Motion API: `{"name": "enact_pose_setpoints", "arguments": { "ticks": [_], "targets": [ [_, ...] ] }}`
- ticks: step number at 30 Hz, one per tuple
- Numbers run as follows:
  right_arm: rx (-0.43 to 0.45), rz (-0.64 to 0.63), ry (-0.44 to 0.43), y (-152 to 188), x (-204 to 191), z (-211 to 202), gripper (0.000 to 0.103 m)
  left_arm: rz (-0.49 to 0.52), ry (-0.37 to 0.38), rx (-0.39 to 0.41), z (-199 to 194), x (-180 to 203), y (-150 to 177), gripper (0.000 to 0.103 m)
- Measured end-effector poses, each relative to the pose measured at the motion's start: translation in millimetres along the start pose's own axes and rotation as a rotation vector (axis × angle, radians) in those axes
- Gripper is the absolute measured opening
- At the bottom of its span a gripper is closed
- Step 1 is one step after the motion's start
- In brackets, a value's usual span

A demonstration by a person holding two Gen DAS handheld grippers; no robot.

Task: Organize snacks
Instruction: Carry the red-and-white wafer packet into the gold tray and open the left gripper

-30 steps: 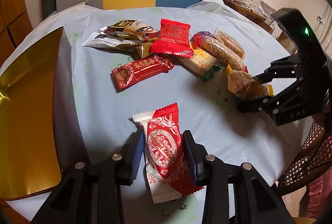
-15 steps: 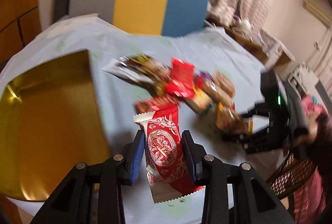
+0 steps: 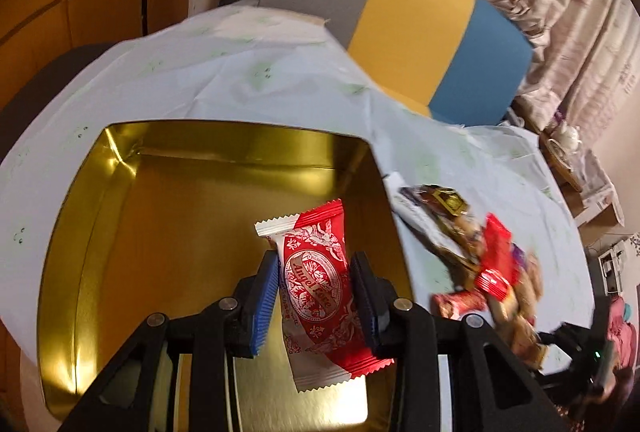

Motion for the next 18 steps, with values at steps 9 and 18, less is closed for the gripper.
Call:
{"name": "enact_pose_setpoints", "arguments": {
  "ticks": [9,18],
  "targets": [
    [0.004,-0.008,0.006,-1,-1,0,0.062,-0.015,-0.091,-0.056,57,-18,-26,0.037],
    [0.006,-0.005,0.004,-1,-1,1,0.062,-0.001,-0.112,-0.088,72,-15,-32,0.05]
  ]
}}
Point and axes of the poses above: each gripper's, at about its wrist camera, not at the fingertips, and z roughly the way its jaws point, x to its right, y to its underside, the point moved 7 cm from there along z, roughly the way its jaws point, and after that the axes turned 8 degrees about y, right-handed, at the moved point
